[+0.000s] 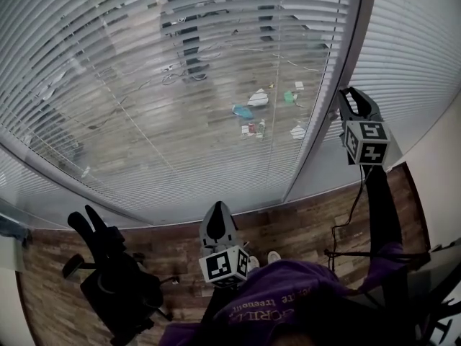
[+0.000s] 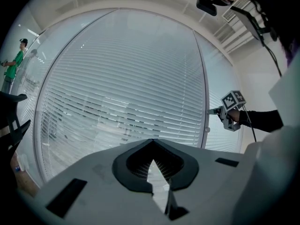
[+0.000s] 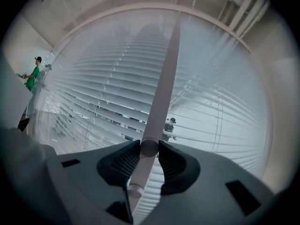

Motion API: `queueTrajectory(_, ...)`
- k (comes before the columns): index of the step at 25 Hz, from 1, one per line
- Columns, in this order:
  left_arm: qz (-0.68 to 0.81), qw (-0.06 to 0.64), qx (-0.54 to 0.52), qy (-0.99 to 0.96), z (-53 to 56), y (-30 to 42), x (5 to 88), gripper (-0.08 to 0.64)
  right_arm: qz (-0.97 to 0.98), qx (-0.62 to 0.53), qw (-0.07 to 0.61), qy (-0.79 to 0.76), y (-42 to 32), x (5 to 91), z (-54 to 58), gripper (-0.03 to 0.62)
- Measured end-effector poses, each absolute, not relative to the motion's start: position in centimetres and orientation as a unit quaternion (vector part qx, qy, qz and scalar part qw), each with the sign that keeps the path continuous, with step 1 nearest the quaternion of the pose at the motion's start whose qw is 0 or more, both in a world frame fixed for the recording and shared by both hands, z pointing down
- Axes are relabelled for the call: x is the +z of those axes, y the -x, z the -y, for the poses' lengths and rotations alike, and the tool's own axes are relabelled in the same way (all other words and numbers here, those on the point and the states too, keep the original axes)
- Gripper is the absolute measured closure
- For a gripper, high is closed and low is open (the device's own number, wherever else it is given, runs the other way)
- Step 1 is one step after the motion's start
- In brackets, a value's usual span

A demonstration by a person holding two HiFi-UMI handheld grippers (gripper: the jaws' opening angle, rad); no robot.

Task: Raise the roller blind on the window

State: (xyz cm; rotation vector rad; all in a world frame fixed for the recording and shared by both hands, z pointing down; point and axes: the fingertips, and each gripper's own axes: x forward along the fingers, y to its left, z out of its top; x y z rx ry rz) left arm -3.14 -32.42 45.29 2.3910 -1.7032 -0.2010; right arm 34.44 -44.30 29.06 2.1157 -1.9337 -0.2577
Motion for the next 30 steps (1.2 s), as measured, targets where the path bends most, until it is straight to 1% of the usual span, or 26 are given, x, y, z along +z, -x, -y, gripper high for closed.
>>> queueTrajectory(1, 0.577, 0.1, -0.068, -0.808, 32.4, 3.2, 45.4, 0.558, 0.669, -0.079, 0.123, -0.729, -34.5, 29.1, 44.3, 0.474)
queueTrajectory(3, 0.579, 0.099, -0.07, -0.806, 32.5, 3.1, 45.4, 0.558, 0.681, -0.039, 0.082, -0.726, -34.8, 29.2, 44.4, 0.474)
queueTrajectory(9, 0.581, 0.099, -0.071, -0.805, 32.5, 3.1, 45.4, 0.558, 0.688, 0.097, -0.095, -0.713, -35.3, 28.9, 44.2, 0.474)
queueTrajectory(12, 0.579, 0.1, -0.072, -0.806, 32.4, 3.2, 45.6, 0.558, 0.682, 0.15, -0.165, -0.697, -35.4, 29.0, 44.0, 0.474)
queueTrajectory(16, 0.58, 0.101, -0.072, -0.805, 32.8, 2.9, 45.6, 0.558, 0.662, 0.243, -0.284, -0.65, -36.1, 29.2, 44.2, 0.474)
queueTrajectory(18, 0.58, 0.101, -0.071, -0.805, 32.9, 2.8, 45.5, 0.558, 0.652, 0.272, -0.325, -0.629, -36.5, 29.4, 44.4, 0.476)
queueTrajectory(19, 0.58, 0.101, -0.07, -0.805, 33.0, 2.7, 45.5, 0.558, 0.654, 0.27, -0.326, -0.627, -36.6, 29.4, 44.5, 0.476)
queueTrajectory(21, 0.579, 0.1, -0.071, -0.806, 33.1, 2.7, 45.5, 0.558, 0.673, 0.232, -0.291, -0.639, -36.4, 29.1, 44.6, 0.474)
queueTrajectory(26, 0.578, 0.101, -0.071, -0.807, 33.2, 2.8, 45.2, 0.558, 0.706, 0.115, -0.136, -0.685, -35.2, 28.7, 44.3, 0.474)
queueTrajectory(30, 0.574, 0.1, -0.07, -0.809, 33.1, 3.0, 44.8, 0.558, 0.704, 0.039, -0.042, -0.708, -35.1, 28.6, 44.0, 0.474)
